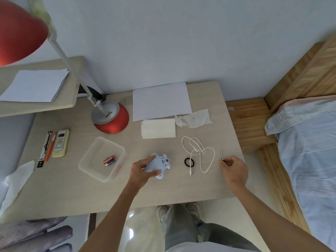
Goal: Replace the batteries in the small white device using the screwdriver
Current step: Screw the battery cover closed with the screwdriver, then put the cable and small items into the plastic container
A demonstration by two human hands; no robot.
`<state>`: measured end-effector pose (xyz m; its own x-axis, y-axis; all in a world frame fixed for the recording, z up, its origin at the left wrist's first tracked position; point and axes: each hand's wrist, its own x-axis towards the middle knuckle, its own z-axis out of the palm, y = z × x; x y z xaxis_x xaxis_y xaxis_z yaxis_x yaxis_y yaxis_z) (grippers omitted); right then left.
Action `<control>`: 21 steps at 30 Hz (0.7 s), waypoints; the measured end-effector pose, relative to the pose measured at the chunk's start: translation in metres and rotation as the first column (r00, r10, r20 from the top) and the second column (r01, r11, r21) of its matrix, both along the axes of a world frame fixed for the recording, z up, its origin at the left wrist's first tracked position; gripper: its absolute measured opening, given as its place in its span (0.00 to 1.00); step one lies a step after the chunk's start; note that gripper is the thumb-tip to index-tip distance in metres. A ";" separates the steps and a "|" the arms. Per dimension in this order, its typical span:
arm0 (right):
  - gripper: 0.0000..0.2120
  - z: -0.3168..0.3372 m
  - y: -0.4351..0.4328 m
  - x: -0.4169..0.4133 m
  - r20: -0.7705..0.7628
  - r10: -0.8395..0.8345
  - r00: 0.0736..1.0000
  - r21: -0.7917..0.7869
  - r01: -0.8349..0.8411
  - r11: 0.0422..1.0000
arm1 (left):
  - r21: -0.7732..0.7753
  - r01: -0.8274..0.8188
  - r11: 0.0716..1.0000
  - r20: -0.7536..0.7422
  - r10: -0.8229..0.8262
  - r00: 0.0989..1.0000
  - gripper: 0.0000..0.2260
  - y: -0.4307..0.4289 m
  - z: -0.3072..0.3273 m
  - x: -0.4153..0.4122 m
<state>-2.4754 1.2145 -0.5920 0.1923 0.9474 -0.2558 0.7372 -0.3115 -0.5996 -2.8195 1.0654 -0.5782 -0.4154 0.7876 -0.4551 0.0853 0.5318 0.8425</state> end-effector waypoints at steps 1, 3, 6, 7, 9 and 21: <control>0.06 0.000 0.000 0.001 -0.001 0.007 1.000 -0.005 -0.007 1.000 | -0.005 0.002 1.000 -0.013 -0.002 1.000 0.33 -0.001 0.000 -0.001; 0.10 0.002 -0.001 0.003 -0.005 -0.001 1.000 0.011 0.001 1.000 | -0.006 0.029 1.000 -0.048 -0.029 0.998 0.34 -0.001 0.001 -0.003; 0.13 0.015 -0.003 0.003 -0.049 -0.016 0.999 0.082 0.020 0.996 | -0.016 0.064 0.998 -0.112 -0.065 0.992 0.34 0.001 0.008 -0.006; 0.13 0.022 -0.003 0.001 -0.069 -0.016 0.997 0.108 0.024 0.994 | -0.026 0.068 0.997 -0.149 -0.072 0.986 0.33 0.002 0.013 -0.007; 0.13 0.036 -0.005 -0.001 -0.111 -0.013 0.994 0.164 0.031 0.986 | -0.039 0.089 0.995 -0.278 -0.097 0.956 0.29 0.007 0.024 -0.011; 0.37 0.090 -0.041 -0.044 -0.062 0.145 0.987 0.163 -0.134 0.978 | -0.142 0.579 0.803 -0.861 -0.388 0.328 0.31 0.086 0.081 0.026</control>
